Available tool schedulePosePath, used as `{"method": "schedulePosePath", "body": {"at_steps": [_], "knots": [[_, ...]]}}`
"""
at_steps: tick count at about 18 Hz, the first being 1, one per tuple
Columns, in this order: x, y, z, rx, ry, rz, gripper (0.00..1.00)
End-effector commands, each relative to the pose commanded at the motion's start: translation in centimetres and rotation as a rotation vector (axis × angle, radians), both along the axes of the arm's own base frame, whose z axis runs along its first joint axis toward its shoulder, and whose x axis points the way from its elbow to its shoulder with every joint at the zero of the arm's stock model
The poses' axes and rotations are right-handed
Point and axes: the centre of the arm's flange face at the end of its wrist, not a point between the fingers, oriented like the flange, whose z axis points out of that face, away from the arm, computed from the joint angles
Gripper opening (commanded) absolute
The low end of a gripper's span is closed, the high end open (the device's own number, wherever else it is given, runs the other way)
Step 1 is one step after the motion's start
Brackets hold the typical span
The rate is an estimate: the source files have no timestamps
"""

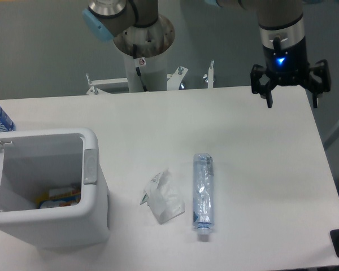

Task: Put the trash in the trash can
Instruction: 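Move the open gripper down toward the crumpled white tissue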

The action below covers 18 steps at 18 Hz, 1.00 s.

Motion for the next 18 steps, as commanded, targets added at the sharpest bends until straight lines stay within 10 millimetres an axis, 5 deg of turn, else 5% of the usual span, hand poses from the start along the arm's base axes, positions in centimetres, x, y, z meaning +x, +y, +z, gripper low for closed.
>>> {"method": "schedulePosePath", "body": {"at_steps": [11,18], "knots": [[0.1,0.5,-0.5,0.004,-0.004,0.007,1.0],[1.3,3.5,-4.0,0.06,-0.095,0.061,1.0]]}}
